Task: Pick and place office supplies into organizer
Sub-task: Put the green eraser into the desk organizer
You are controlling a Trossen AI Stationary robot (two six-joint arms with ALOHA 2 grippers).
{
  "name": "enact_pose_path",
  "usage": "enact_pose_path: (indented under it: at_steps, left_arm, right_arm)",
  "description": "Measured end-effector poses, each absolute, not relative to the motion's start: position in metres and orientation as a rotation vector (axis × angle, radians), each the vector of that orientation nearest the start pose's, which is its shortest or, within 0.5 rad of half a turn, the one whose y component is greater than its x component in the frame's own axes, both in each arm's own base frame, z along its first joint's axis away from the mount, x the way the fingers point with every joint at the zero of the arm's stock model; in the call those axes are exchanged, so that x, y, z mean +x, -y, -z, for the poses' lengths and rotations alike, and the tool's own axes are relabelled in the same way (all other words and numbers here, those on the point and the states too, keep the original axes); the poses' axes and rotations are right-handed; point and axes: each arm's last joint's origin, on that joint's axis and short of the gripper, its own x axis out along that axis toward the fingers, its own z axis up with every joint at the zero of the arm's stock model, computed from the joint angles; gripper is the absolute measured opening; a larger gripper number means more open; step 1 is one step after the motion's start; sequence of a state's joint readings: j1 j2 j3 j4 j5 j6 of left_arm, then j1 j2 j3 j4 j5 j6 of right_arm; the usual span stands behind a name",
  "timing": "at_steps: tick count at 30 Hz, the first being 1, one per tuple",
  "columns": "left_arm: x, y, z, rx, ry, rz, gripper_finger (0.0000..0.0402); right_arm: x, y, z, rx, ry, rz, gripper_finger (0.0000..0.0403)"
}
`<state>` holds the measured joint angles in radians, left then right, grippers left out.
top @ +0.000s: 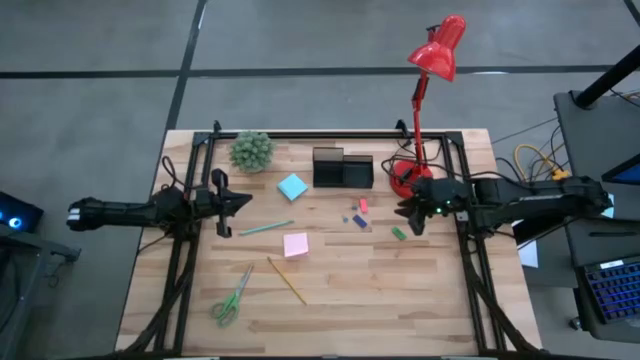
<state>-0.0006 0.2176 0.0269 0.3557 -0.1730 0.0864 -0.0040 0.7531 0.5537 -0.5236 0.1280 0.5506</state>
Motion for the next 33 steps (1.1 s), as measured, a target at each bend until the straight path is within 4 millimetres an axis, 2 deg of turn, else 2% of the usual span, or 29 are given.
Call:
enact_pose_path:
  at_steps: [10,17,33]
  left_arm:
    - [0.109,-0.005,-0.189,0.071,0.160,-0.179,0.0000]
    - [0.109,-0.005,-0.191,0.076,0.183,-0.181,0.0000]
    - [0.109,-0.005,-0.192,0.076,0.188,-0.181,0.0000]
  right_arm:
    - [0.158,0.004,-0.220,0.582,-0.742,0.387,0.0129]
    - [0.160,0.002,-0.216,0.674,-0.784,0.350,0.0127]
    - [0.147,0.000,-0.206,0.803,-0.938,0.477,0.0129]
